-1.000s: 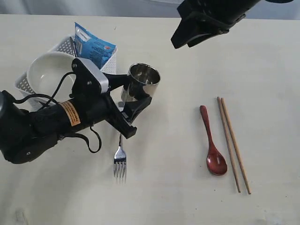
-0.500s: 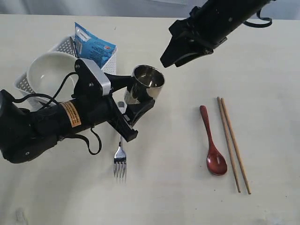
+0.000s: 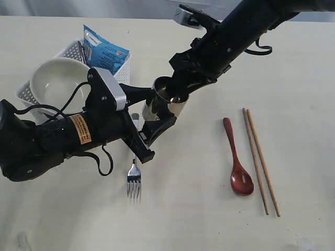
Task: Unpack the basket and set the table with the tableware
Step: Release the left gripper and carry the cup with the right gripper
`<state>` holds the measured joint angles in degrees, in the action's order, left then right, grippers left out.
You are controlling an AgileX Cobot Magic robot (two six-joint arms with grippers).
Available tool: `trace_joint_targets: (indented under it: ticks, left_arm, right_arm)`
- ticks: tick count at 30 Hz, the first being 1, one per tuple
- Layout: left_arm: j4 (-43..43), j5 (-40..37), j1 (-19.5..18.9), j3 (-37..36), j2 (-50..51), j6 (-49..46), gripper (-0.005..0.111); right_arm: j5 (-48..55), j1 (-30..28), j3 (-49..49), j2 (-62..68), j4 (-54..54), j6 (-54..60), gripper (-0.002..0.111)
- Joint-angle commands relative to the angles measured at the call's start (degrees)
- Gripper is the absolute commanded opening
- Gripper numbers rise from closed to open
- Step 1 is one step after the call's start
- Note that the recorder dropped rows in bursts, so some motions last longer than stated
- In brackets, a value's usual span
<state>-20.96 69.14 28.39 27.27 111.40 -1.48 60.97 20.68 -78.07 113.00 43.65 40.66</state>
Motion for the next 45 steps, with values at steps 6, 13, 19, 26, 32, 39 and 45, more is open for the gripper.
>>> trace_joint_targets:
  ticks: [6, 13, 19, 26, 32, 39, 45]
  left_arm:
    - [-0.2, 0.8, 0.1, 0.2, -0.5, -0.2, 0.000]
    - [-0.1, 0.8, 0.1, 0.6, -0.5, 2.0, 0.015]
    - [1.5, 0.8, 0.1, 0.6, -0.5, 3.1, 0.066]
    - [4.1, 0.8, 0.1, -1.0, -2.9, 2.7, 0.079]
    - [15.1, 0.8, 0.1, -7.9, -10.6, -4.6, 0.079]
    - [43.5, -3.8, 0.1, -8.1, -33.5, -12.0, 0.078]
    - [49.8, -61.4, -6.6, 20.0, -41.4, -36.3, 0.078]
  right_arm:
    - [-0.9, 0.1, 0.1, 0.3, 0.5, -0.5, 0.000]
    - [-0.5, 0.1, 0.1, 0.3, 0.5, -1.0, 0.000]
    - [-1.5, 0.1, 0.1, 0.3, 0.5, -1.9, 0.000]
    - [-2.2, 0.1, -2.6, 0.2, -4.4, -6.8, 0.000]
    - [0.0, 0.1, -9.6, 0.2, -11.1, -13.6, 0.000]
    - [-0.3, 0.9, -14.6, 0.4, -13.4, -15.9, 0.000]
    - [-2.0, 3.7, -17.5, 4.8, -18.5, -19.1, 0.000]
